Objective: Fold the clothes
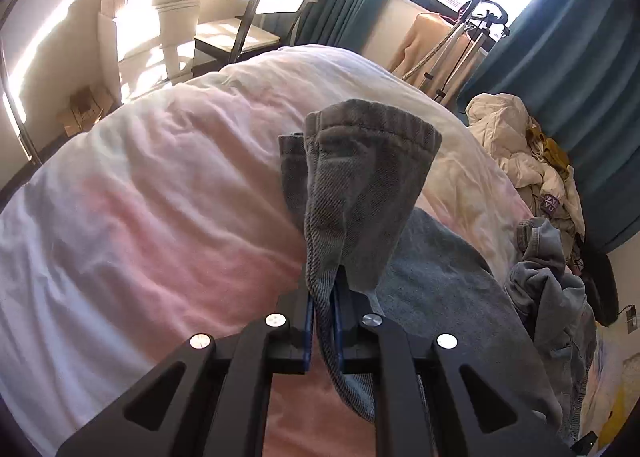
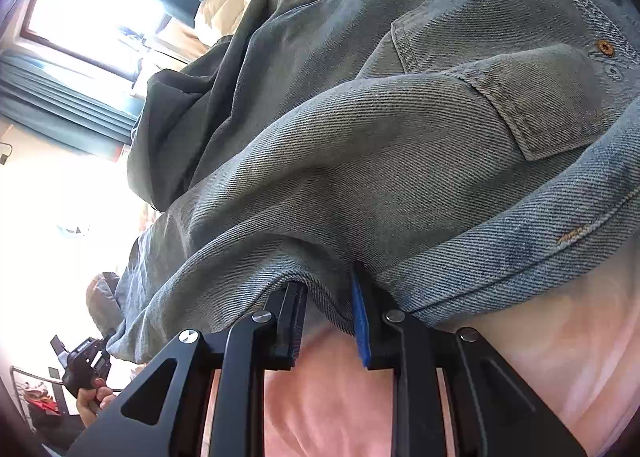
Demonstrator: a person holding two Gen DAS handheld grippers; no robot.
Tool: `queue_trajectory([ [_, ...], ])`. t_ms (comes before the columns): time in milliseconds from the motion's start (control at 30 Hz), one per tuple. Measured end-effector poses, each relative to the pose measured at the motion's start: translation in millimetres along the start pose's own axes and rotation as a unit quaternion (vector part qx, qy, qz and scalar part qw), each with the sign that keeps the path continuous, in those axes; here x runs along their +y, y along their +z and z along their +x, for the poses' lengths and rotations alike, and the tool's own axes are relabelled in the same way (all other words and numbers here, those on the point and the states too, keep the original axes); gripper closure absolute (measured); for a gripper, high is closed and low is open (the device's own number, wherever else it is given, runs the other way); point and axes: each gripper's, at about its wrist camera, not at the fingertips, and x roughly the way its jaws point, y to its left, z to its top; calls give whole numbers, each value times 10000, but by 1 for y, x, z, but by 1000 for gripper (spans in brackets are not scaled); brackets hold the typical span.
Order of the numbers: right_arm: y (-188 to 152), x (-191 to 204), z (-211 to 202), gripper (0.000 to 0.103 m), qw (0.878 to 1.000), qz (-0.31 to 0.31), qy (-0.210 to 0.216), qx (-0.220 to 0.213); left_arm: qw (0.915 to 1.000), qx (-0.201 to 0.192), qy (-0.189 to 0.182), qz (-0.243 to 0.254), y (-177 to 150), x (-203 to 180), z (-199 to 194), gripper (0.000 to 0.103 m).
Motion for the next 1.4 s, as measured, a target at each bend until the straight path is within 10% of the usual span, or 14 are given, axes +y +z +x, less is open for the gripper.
queue_trajectory([
  [367, 14, -28, -69, 82, 9946, 707, 429, -628, 9799, 715, -943, -1605, -9, 49, 7, 80],
  [500, 17, -55, -114, 82, 9855, 1154, 501, -1143, 9647, 639, -1339, -2176, -13, 64, 1, 56],
  [733, 30, -116, -167, 27, 9465, 2443, 318, -2085, 9582, 512, -1596, -2318, -9, 76, 10, 50],
  [867, 43, -176, -178, 27, 9271, 3126, 38, -2068, 9525, 783, -1704, -2401, -11, 79, 29, 50],
  [1200, 96, -204, -112, 32, 9361, 2833, -934, -1864, 9708, 666, -1427, -1809, 4, 67, 41, 54],
  [1400, 110, -225, -118, 62, 9283, 2779, -981, -2267, 9759, 450, -1102, -1832, 8, 79, 39, 79],
])
